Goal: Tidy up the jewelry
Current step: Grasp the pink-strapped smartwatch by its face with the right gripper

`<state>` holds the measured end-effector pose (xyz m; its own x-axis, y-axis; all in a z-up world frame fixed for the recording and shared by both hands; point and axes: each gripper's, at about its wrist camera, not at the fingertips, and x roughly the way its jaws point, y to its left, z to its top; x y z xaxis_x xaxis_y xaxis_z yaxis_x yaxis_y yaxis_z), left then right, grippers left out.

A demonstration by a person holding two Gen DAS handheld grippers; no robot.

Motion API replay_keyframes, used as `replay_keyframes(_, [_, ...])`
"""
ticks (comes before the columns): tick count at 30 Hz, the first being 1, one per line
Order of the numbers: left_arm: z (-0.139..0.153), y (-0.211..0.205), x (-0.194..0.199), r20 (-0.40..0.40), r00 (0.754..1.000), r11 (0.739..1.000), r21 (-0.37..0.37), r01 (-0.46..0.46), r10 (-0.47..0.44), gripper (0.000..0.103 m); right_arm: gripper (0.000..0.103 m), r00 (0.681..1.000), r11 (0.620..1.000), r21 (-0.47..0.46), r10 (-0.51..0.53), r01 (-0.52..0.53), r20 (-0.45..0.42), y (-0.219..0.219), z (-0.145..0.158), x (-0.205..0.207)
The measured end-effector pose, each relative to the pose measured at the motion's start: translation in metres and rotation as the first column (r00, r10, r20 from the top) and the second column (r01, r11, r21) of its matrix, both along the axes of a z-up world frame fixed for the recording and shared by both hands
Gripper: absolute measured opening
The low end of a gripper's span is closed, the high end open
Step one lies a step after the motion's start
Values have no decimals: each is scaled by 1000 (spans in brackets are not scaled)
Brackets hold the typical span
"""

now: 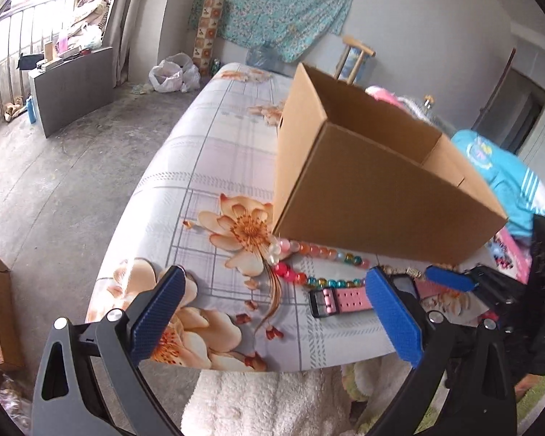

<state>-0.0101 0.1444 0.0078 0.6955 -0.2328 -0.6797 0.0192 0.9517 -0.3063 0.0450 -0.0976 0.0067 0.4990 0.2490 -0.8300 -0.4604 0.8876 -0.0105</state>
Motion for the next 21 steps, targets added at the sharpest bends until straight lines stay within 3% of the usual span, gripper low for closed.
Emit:
replay_keyframes(5, [-4,19,-5,38,999,997,-78,12,-9,97,66,994,994,-59,94,-97,-51,12,-10,7])
replay_keyframes(7, [-5,14,-2,48,998,996,-77,35,-31,97,65,987,986,-86,136,-144,-86,16,-16,14])
replay_keyframes(11, [-1,-11,-3,61,993,994,53,93,-97,97,58,976,977,-89,182,-193,-122,19,-17,24])
replay_keyframes(15, [-2,-39,-8,79,981,970,181,161,-178,97,54,964,966,-114,212,-232,-161,24,-20,36])
replay_keyframes(21, [-6,-65,-15,83,956,929,273,249,-281,97,50,951,961,-96,238,-260,-197,19,-19,46])
